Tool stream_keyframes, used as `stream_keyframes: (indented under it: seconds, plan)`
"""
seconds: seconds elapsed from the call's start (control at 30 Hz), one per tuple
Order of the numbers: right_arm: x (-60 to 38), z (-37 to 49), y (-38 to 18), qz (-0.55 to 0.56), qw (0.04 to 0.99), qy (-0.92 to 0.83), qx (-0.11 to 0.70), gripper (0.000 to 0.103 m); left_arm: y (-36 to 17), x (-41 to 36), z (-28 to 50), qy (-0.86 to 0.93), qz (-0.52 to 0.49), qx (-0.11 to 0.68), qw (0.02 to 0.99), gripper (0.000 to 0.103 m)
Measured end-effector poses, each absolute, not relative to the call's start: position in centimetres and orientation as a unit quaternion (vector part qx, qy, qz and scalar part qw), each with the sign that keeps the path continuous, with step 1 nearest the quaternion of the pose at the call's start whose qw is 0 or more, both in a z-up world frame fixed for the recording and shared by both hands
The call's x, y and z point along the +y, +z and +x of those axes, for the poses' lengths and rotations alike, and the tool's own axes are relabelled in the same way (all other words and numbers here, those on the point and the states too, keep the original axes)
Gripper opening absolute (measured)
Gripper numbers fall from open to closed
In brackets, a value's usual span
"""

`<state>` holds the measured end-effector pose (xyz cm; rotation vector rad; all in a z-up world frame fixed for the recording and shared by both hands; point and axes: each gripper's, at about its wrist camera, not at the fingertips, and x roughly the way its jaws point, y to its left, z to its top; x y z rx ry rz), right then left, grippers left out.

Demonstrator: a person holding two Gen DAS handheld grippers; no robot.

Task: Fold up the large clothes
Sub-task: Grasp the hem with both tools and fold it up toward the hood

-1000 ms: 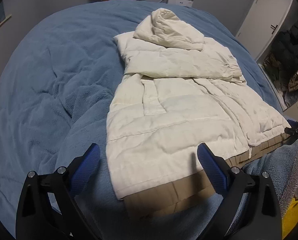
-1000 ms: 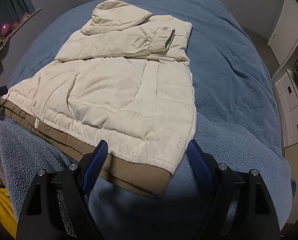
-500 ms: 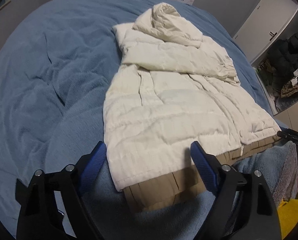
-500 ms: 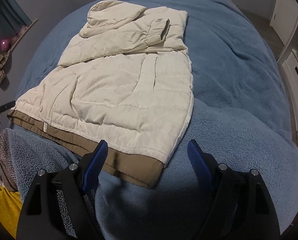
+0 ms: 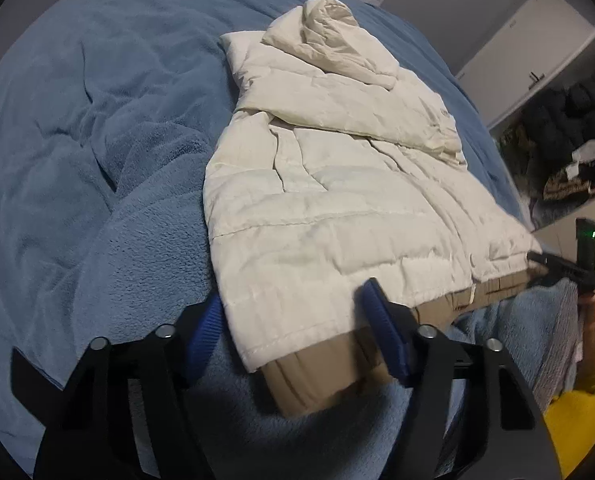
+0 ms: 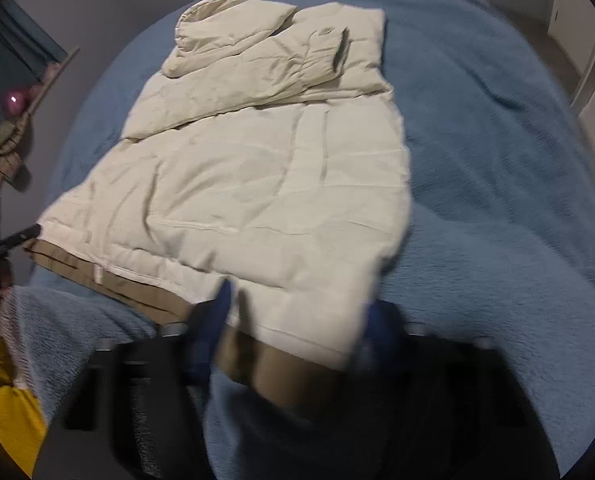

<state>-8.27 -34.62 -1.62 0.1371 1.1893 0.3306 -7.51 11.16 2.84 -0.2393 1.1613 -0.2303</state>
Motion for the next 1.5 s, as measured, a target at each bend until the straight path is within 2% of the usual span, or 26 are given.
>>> stream_keyframes:
  seconds: [0.07,0.2,0.27,0.3,0.33,0.43,0.93,1.23,1.5]
  plan:
    - [-35.5,-8.4,-1.7,0.076,0.812,0.154,0.558,0.038,2.7,11.8,-7.6,-0.118,-0.117,0.545,0.822,0.054]
    - [-35.9,-8.0,-2.6,0.092,0.804,0.155,0.566,0.041,1.6,12.6,-7.1,-0.129,-0.134,0.541,0.820,0.051]
    - [-35.2,-7.8,-2.8,0.077,0.807,0.155,0.564,0.038,1.6,12.2,-7.0,-0.128,-0.125,0.535,0.826,0.048]
    - [-35.0,-7.8,-2.7,0.069,0.812,0.154,0.559,0.030,1.8,12.1,-7.1,-0.125,-0.120,0.531,0.830,0.041]
    - [-34.7,-8.0,-2.3,0.057,0.819,0.154,0.550,0.023,2.2,11.9,-7.3,-0.125,-0.110,0.523,0.836,0.030]
    - [-34.6,-8.6,-1.3,0.041,0.834,0.158,0.526,0.015,3.1,11.8,-7.6,-0.132,-0.099,0.507,0.846,0.019]
    - [-35.2,-3.2,7.1,0.054,0.894,0.169,0.412,0.010,8.8,12.5,-2.2,-0.139,-0.123,0.430,0.883,0.015]
    - [-35.0,1.8,9.7,0.050,0.909,0.158,0.381,0.010,11.3,13.0,3.6,-0.145,-0.120,0.398,0.898,0.015]
    - [-34.6,7.6,10.4,0.055,0.919,0.138,0.365,0.010,11.3,14.3,9.5,-0.132,-0.124,0.388,0.904,0.015]
